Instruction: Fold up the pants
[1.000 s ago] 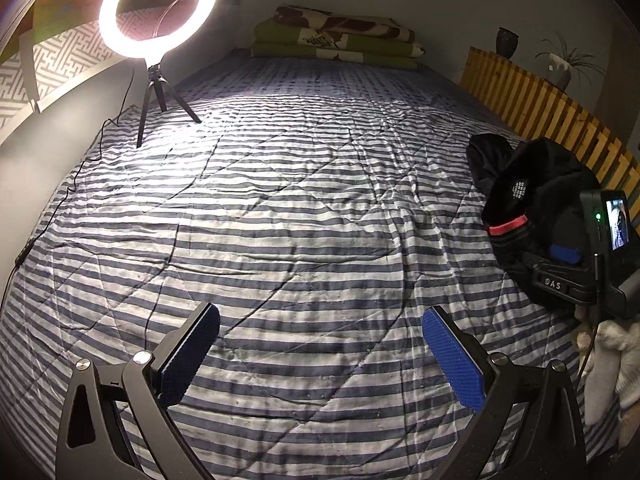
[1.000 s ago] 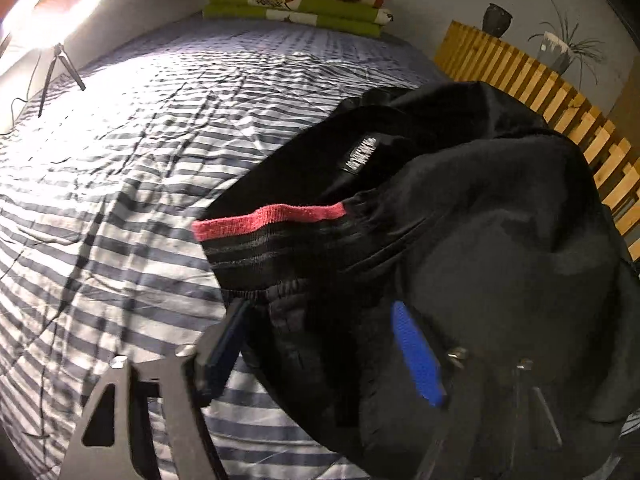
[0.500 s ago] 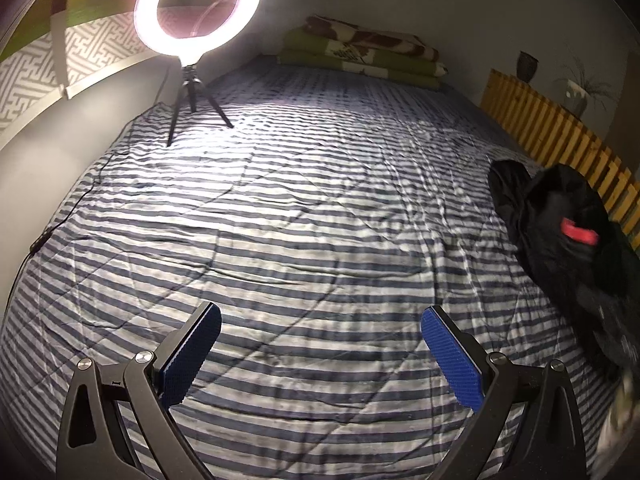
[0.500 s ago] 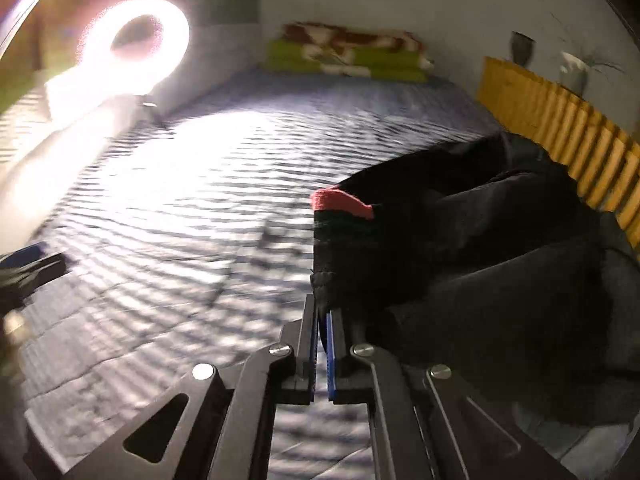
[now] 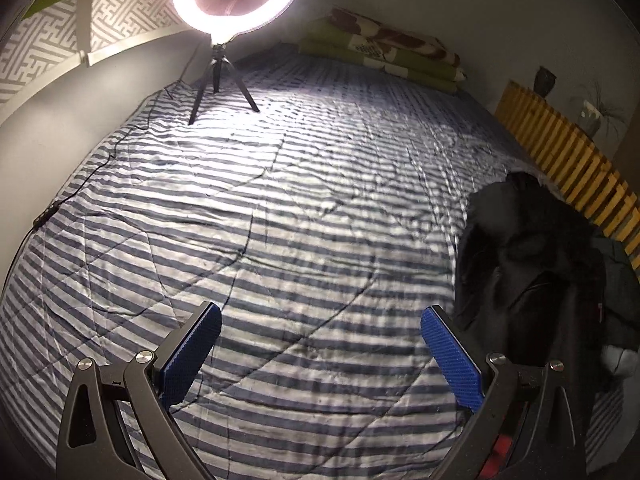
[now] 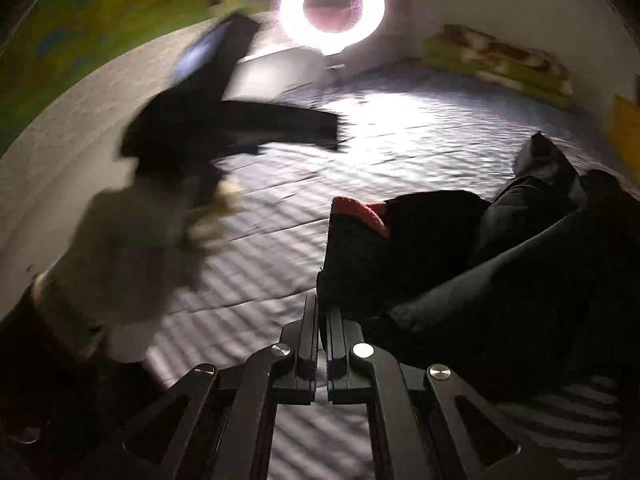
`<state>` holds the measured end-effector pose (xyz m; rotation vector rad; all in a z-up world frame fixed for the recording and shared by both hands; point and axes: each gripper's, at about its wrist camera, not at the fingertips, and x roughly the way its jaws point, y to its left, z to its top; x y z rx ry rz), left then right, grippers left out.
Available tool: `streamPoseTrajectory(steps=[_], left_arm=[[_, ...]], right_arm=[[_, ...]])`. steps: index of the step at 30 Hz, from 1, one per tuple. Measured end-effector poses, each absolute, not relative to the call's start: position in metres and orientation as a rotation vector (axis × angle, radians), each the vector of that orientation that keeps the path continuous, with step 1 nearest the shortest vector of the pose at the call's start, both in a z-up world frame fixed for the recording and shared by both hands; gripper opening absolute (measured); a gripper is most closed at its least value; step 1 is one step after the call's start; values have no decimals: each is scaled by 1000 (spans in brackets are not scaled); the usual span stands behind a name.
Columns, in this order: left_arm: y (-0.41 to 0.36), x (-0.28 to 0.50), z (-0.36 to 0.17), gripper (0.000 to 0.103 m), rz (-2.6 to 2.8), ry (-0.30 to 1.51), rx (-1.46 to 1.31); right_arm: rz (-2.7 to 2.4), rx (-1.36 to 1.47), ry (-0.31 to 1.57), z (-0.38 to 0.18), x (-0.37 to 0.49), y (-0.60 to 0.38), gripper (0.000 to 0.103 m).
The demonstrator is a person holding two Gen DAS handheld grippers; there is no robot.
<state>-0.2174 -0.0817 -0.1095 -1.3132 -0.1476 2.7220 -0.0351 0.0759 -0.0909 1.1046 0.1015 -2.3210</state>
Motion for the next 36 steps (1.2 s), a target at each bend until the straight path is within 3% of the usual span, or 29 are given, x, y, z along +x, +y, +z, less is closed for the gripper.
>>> streamPoseTrajectory(steps=[6, 8, 10, 12, 13, 22, 27, 30, 34, 36], left_arm=[[-64, -214, -133, 92, 2615, -82, -1388], [-59, -216, -145, 84, 2557, -83, -1431], [-57, -220, -156, 83, 2496, -130, -1472], [-55, -226, -166, 82, 2434, -182, -1504], [-52, -228, -169, 80, 2422, -188, -1508], [-18, -239, -180, 75, 2332, -146, -1507], [-13, -246, -186, 75, 2291, -167, -1519], [-12, -248, -191, 75, 2250, -180, -1530], [-21, -250, -193, 74, 2195, -246, -1542], [-25, -248, -191, 74, 2181, -265, -1535]], right_arm=[[-2173, 1158, 231, -114, -14, 49, 7], [-2145, 1205, 189, -115, -14, 63, 7], [-2151, 1234, 152, -112, -17, 83, 22], [-2248, 1213, 132, -99, -19, 113, 51], [-2290, 1203, 113, -93, -23, 127, 53], [-2555, 1276, -112, -38, -154, 219, 55], [-2509, 1353, 103, -44, -243, 164, 64], [-2529, 1477, 352, -76, -280, 130, 64], [-2506, 1623, 531, -119, -295, 130, 59], [-2497, 1680, 516, -129, -295, 147, 22]])
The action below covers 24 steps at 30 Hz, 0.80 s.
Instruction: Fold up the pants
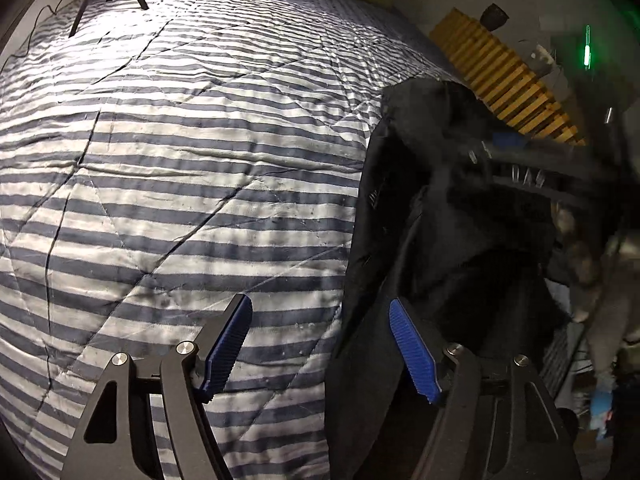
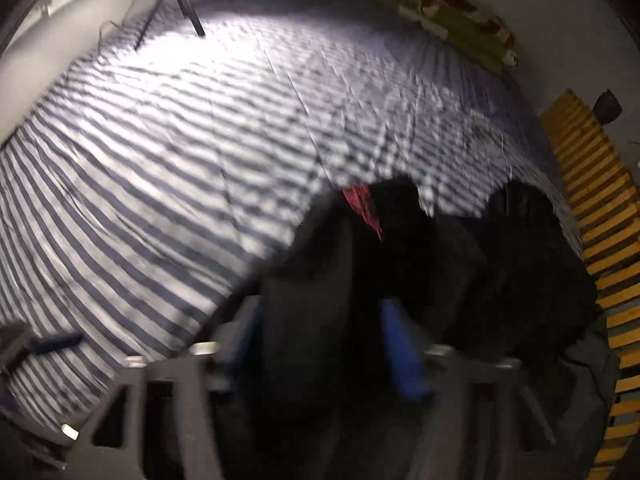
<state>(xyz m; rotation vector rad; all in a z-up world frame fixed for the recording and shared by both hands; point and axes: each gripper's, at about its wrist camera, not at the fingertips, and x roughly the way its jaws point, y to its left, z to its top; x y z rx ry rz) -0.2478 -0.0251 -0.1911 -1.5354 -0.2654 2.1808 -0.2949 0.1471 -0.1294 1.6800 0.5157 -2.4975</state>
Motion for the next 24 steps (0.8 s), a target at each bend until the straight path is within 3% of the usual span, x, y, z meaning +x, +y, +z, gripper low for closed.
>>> streamPoseTrajectory(steps=[5, 10, 14, 17, 21, 22, 24], left_arm=[[-20, -237, -188, 74, 2139, -236, -1510], [-2, -225, -187, 75, 2129, -129, -1485], [8, -223, -194, 74, 2127, -83, -1499], [8, -223, -198, 71, 2121, -81, -1499], [7, -218, -196, 67, 2129, -52, -1474], [6, -217, -196, 62, 2128, -52, -1471], [4, -215, -198, 54, 2126, -41, -1476]], right_arm=[[-2494, 1741, 451, -139, -270, 200, 11], [-2545, 1757, 227, -132, -234, 256, 10], [-2551, 1874, 272, -150, -215, 285, 10], [-2562, 1896, 372, -147, -205, 288, 21], [-2666, 1678, 315, -95, -197, 270, 37], [-2653, 1616, 305, -83, -196, 258, 38], [-2567, 1565, 310, -73, -203, 229, 55]])
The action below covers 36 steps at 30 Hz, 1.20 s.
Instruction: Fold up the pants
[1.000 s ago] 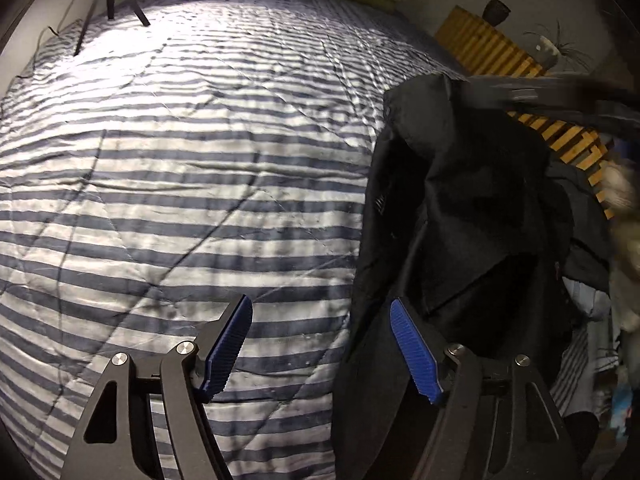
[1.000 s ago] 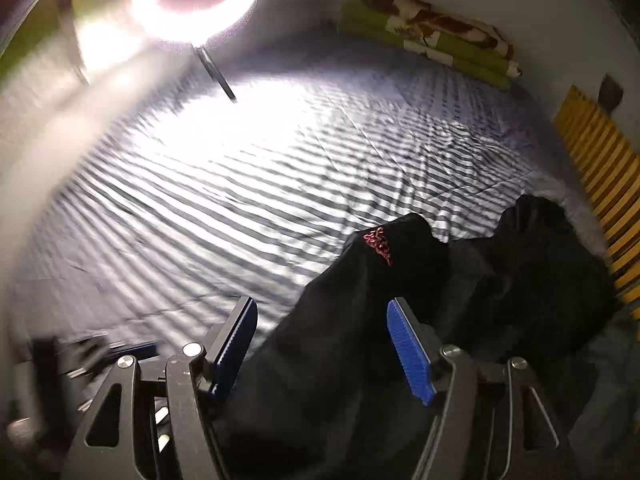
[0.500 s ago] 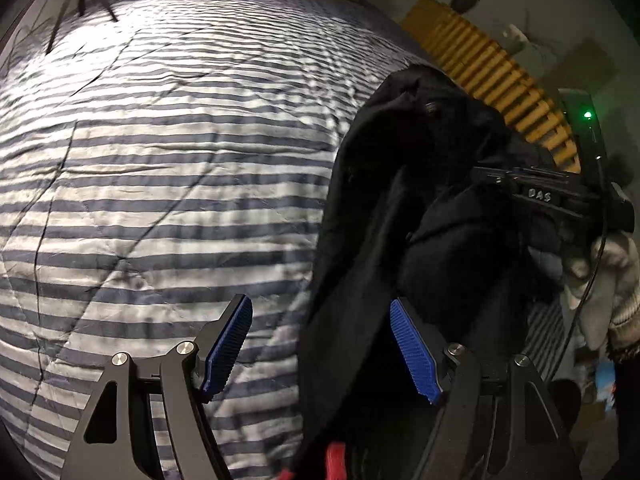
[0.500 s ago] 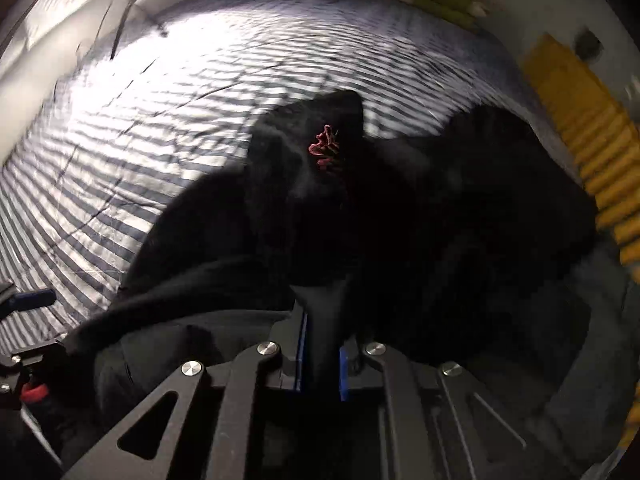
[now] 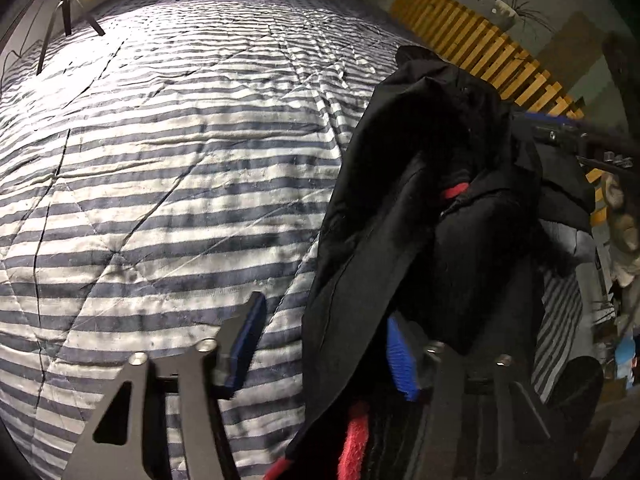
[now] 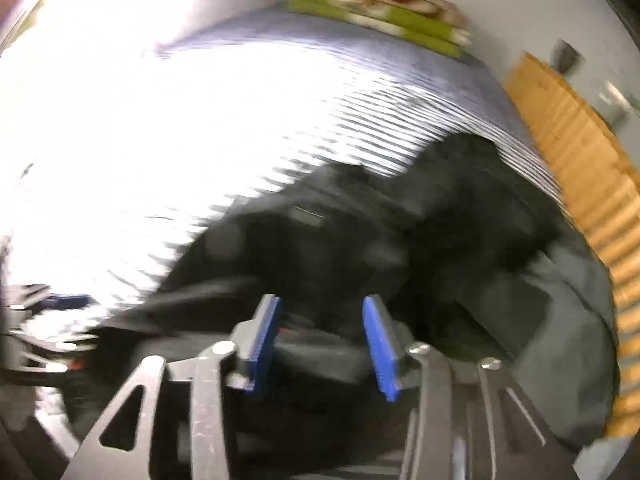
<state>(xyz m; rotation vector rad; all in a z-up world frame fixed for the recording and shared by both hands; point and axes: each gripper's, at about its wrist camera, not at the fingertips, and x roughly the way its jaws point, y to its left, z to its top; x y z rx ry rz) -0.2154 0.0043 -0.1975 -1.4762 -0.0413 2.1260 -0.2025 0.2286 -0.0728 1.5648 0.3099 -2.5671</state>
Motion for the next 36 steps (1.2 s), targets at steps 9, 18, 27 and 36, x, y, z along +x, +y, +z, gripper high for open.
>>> streamPoseTrajectory(steps=[9, 18, 27, 36], left_arm=[[-24, -221, -199, 30, 2157, -94, -1487], [-32, -215, -189, 9, 2152, -91, -1440], [-62, -220, -179, 3, 2177, -208, -1427], [-76, -220, -179, 3, 2167, -281, -1435]], right_arm=[[-2163, 1658, 476, -128, -202, 141, 61], [-2241, 1687, 716, -162, -216, 127, 44], [-2313, 1537, 549, -98, -253, 102, 0], [-2098, 1516, 822, -137, -188, 66, 64]])
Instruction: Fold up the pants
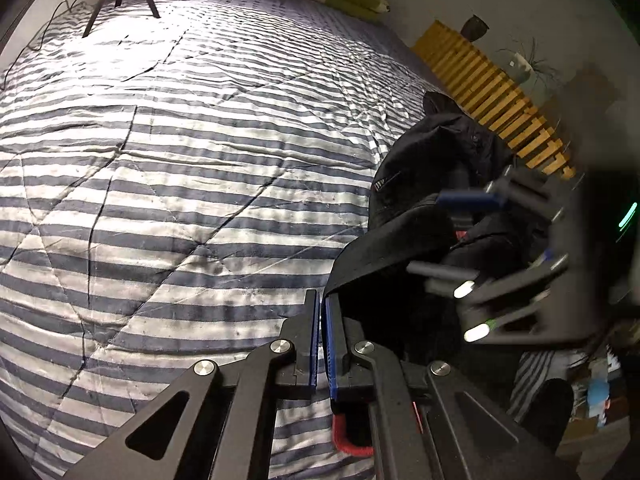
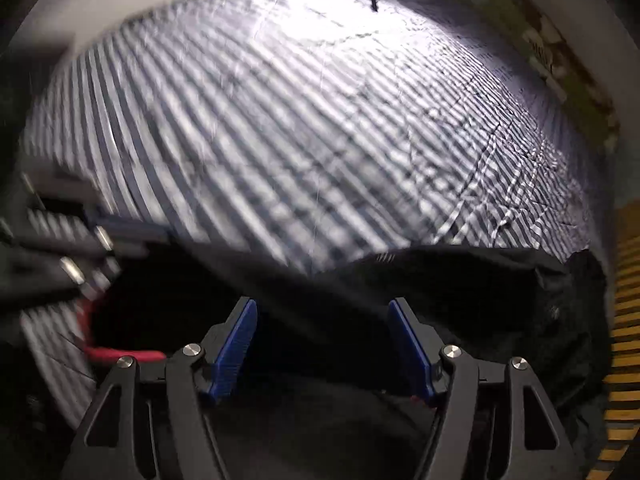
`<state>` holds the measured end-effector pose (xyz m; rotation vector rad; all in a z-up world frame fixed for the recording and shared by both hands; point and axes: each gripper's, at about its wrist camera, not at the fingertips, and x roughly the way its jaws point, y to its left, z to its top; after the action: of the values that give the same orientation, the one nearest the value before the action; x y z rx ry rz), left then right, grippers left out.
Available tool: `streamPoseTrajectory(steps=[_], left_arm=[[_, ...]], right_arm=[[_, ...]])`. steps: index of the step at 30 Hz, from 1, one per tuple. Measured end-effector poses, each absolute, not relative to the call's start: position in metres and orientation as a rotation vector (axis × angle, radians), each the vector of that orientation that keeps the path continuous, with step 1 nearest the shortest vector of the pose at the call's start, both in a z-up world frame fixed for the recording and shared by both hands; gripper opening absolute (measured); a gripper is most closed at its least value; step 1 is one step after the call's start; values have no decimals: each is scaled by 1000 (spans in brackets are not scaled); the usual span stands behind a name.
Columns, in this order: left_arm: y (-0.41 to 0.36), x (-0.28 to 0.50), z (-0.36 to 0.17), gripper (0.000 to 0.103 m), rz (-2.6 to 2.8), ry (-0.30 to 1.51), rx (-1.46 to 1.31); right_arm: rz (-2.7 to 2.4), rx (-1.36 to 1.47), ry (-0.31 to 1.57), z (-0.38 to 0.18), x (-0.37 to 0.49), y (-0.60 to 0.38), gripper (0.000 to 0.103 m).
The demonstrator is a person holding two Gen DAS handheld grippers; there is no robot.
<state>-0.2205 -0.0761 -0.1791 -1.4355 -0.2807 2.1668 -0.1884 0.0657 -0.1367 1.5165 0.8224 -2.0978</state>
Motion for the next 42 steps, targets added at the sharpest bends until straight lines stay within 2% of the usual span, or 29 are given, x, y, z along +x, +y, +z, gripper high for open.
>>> streamPoseTrajectory(steps=[2, 3, 4, 5, 6, 8, 12, 16, 20, 23, 25, 26, 27, 28, 29, 30, 32, 33, 37, 42], left_arm=[[-79, -218, -174, 0, 2195, -269, -1417], [-81, -217, -170, 0, 2223, -254, -1404], [-85, -216, -167, 0, 2242, -249, -1394], [-89, -215, -165, 0, 2252, -258, -1387], [-93, -217, -165, 0, 2249, -282, -1389], [-103, -219, -166, 0, 2238, -323, -1404], [-123, -225, -162, 0, 2267, -377, -1426], [-156, -231, -141, 0, 2388, -417, -1381], [-203, -234, -128, 0, 2465, -549, -1337], [-236, -233, -124, 0, 2491, -634, -1325], [-249, -228, -118, 0, 2498, -646, -1315], [-247, -228, -116, 1, 2506, -629, -1309], [-246, -227, -115, 2, 2513, -605, -1301], [-243, -227, -116, 6, 2508, -578, -1300], [-239, -228, -119, 14, 2489, -561, -1304], [-233, -229, -122, 21, 2460, -545, -1313], [-220, -235, -131, 54, 2422, -509, -1355], [-214, -236, -136, 59, 2412, -483, -1373], [-199, -245, -165, 61, 2413, -387, -1477], [-206, -257, -203, 60, 2372, -454, -1566]], right_arm=[[-2110, 1533, 922, -155, -184, 64, 64], [-2126, 1537, 999, -162, -185, 64, 60], [-2158, 1532, 1092, -167, -187, 65, 51], [-2187, 1526, 1114, -165, -191, 67, 22], [-2207, 1548, 1078, -160, -198, 71, 3], [-2262, 1579, 939, -142, -215, 79, 2], [-2306, 1499, 931, -112, -236, 66, 1], [-2326, 1351, 875, -77, -255, 11, 1], [-2305, 1184, 861, -47, -274, -60, 1], [-2221, 1144, 722, -33, -297, -110, 1], [-2102, 1218, 756, -43, -310, -142, 13], [-2060, 1254, 789, -48, -313, -150, 27], [-2043, 1266, 828, -51, -314, -156, 34], [-2056, 1242, 868, -51, -312, -156, 36], [-2070, 1221, 878, -46, -307, -151, 40], [-2071, 1215, 852, -41, -305, -142, 47], [-2102, 1220, 763, -32, -302, -111, 56], [-2140, 1236, 707, -30, -299, -85, 57], [-2222, 1365, 552, -54, -280, 17, 60], [-2315, 1542, 493, -107, -244, 133, 61]])
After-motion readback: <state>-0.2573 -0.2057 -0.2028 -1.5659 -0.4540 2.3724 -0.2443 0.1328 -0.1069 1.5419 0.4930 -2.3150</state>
